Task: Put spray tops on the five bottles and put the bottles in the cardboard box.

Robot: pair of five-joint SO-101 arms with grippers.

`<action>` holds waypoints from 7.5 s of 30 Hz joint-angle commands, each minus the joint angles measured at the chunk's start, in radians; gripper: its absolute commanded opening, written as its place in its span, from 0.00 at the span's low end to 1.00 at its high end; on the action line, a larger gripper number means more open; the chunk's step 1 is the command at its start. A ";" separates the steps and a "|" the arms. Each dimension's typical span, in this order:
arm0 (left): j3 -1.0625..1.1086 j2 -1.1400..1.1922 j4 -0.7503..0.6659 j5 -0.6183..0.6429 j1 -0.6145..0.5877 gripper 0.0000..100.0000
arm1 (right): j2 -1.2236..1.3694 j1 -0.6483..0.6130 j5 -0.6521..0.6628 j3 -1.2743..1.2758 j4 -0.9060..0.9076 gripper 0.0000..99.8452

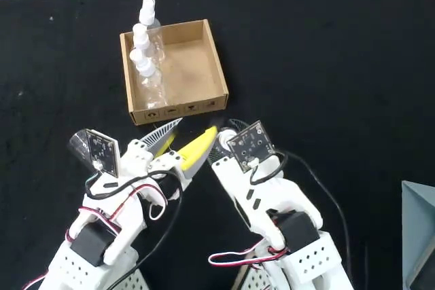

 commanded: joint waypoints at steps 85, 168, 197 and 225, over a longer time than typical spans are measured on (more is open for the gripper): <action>0.197 -0.006 0.109 -0.018 -0.332 0.22 | -0.035 0.074 0.000 -0.044 -0.003 0.10; 0.203 -0.006 0.201 -0.020 -0.410 0.03 | 0.858 0.072 0.040 -0.860 -0.259 0.10; 0.203 -0.006 0.201 -0.020 -0.410 0.03 | 1.498 0.037 0.040 -1.245 -0.353 0.10; 0.203 -0.006 0.203 -0.020 -0.401 0.03 | 2.077 0.081 0.040 -1.799 -0.350 0.10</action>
